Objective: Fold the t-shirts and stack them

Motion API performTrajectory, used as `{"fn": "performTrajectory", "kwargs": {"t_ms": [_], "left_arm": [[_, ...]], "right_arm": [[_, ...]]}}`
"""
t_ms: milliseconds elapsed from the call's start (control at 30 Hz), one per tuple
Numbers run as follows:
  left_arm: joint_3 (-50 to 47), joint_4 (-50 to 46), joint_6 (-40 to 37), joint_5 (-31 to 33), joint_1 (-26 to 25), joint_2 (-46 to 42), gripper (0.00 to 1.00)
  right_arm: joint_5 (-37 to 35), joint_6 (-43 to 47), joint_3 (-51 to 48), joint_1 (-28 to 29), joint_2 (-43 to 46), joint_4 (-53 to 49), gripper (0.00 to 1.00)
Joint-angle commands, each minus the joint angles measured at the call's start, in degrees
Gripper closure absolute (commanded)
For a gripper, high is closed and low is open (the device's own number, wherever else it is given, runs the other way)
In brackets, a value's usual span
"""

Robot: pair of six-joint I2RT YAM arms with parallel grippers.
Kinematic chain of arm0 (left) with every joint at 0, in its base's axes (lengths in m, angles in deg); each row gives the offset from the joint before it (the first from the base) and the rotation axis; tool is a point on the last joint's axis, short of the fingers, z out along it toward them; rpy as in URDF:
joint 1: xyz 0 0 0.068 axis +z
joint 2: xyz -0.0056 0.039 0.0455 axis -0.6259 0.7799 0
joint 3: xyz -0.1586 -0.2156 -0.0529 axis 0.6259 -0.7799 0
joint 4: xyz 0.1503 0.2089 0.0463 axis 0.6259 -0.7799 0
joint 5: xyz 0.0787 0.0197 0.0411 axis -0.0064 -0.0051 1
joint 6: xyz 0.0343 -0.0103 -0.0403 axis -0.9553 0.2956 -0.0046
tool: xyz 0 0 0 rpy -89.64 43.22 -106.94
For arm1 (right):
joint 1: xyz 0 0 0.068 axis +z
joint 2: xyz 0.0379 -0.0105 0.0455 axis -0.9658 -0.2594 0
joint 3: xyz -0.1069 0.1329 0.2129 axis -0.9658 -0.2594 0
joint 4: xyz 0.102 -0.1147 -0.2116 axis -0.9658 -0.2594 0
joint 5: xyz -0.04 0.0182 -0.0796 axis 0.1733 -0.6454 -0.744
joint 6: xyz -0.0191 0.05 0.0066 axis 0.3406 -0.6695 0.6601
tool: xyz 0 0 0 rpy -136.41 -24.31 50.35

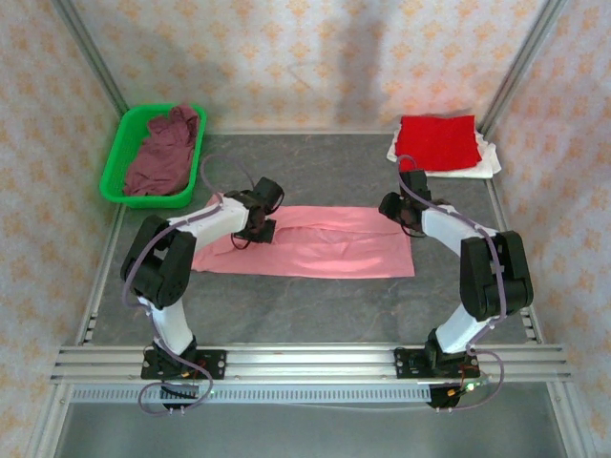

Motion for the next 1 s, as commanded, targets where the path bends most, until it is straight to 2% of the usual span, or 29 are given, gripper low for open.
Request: {"fn": "performTrajectory", "kwargs": {"t_ms": [0, 267, 533, 567, 600, 667, 767, 900, 967], "left_arm": [[1.8, -5.2, 0.5, 4.0, 0.0, -2.9, 1.00], [2.4, -12.5, 0.0, 4.1, -0.8, -5.0, 1.00], [2.9, -15.6, 1.2, 3.7, -2.5, -4.5, 0.97], [2.6, -15.7, 1.4, 4.0, -2.9, -4.2, 0.94], [2.3, -15.2, 1.8, 4.1, -3.1, -4.0, 0.85], [1.7, -14.4, 2.5, 2.9, -3.2, -4.1, 0.77], [1.1, -12.9, 3.9, 0.8, -3.3, -6.2, 0.58], [3.2, -10.8, 4.3, -3.6, -2.5, -10.3, 0.57], [3.3, -7.9, 4.6, -6.5, 0.1, -11.9, 0.56]], "right_arm": [[-1.7, 0.5, -0.4, 0.1, 0.3, -1.1, 0.52], [-2.0, 0.3, 0.2, 0.0, -0.1, -1.2, 0.51], [-1.7, -0.2, 1.1, 0.0, -1.6, -1.6, 0.51], [-1.5, -0.3, 1.2, -0.1, -1.9, -1.5, 0.51], [-1.5, -0.4, 1.2, 0.0, -2.1, -1.3, 0.51], [-1.4, -0.4, 1.3, -0.1, -2.5, -1.1, 0.51], [-1.4, -0.3, 2.0, 0.0, -3.2, -1.7, 0.51], [-1.0, -0.3, 2.5, 0.0, -3.5, -2.0, 0.50], [-0.8, -0.3, 2.9, 0.1, -3.6, -2.4, 0.51]]}}
